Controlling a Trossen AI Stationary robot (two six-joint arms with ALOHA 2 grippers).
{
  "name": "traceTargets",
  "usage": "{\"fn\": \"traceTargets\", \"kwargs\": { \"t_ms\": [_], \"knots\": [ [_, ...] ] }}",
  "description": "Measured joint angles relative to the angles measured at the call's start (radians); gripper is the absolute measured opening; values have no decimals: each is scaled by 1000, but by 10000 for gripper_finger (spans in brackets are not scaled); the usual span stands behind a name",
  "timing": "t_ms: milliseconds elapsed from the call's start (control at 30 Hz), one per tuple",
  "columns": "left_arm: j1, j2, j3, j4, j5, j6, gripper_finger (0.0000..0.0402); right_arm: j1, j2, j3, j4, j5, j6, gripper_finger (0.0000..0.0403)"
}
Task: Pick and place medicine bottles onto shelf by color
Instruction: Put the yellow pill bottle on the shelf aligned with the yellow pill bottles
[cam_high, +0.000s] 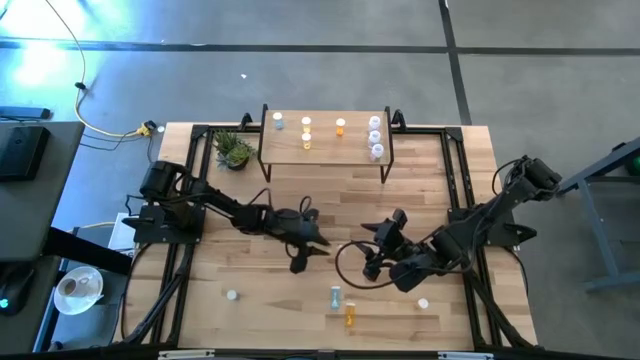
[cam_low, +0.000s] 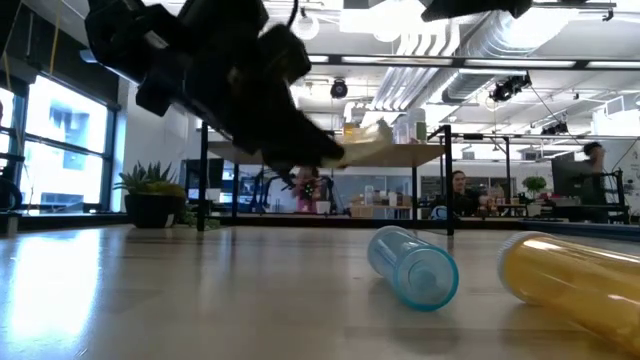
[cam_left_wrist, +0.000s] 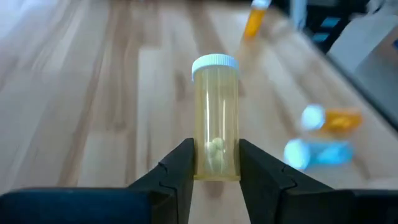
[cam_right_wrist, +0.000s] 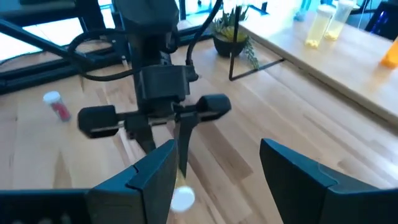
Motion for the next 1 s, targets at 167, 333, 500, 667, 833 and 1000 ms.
{"fn": "traceTargets", "kwargs": {
  "t_ms": [167, 333, 500, 667, 833, 1000],
  "knots": [
    [0, 0, 0, 147, 17, 8, 99, -10, 0, 24, 53, 6, -122, 220],
    [0, 0, 0, 289, 45, 8, 100, -16, 0, 68, 79, 8, -238, 220],
    [0, 0, 0, 423, 141, 8, 101, -15, 0, 123, 83, 4, -423, 220],
    [0, 0, 0, 545, 196, 8, 101, -15, 0, 178, 84, -75, -557, 220],
    [0, 0, 0, 649, 200, 8, 101, -16, 0, 218, 84, -145, -612, 220],
    [1, 0, 0, 735, 199, 8, 101, -15, 0, 228, 96, -171, -636, 220]
  ]
}}
